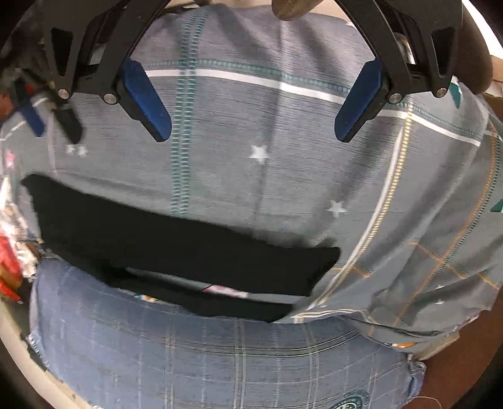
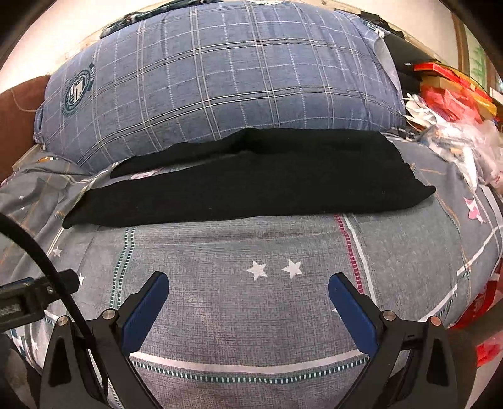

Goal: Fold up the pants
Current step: 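Move both grippers toward the black pants strip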

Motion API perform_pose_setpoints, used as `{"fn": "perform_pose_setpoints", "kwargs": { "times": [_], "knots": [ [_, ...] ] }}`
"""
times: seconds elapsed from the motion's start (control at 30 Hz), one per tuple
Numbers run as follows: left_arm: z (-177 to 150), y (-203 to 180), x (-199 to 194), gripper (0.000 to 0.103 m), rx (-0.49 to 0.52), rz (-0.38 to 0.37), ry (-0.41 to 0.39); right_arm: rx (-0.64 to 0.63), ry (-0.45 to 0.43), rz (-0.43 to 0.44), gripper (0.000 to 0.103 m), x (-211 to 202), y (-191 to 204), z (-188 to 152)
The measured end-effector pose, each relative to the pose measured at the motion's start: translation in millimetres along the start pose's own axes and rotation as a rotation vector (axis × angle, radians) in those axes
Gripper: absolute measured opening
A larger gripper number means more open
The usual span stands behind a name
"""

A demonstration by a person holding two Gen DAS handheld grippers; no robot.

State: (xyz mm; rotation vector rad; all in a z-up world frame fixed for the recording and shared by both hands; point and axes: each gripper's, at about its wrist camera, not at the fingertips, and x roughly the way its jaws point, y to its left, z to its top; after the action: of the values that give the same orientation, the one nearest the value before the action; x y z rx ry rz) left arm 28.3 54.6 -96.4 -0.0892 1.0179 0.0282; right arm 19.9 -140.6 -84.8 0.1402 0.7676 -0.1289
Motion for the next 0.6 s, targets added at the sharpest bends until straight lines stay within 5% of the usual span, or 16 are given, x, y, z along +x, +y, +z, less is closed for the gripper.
{"fn": "perform_pose_setpoints", "kwargs": {
  "times": [0.27, 0.6],
  "knots": [
    [-17.2, -2.1, 28.8, 0.103, 0.015, 0.006, 0.095, 0.003, 0.025, 0.012, 0.103, 3.8, 1.6, -2.3],
    [-28.3, -4.1, 24.7, 0.103, 0.061, 0.012, 0.052, -0.006, 0.026, 0.022, 0.103, 2.1, 5.2, -2.8]
  ]
}}
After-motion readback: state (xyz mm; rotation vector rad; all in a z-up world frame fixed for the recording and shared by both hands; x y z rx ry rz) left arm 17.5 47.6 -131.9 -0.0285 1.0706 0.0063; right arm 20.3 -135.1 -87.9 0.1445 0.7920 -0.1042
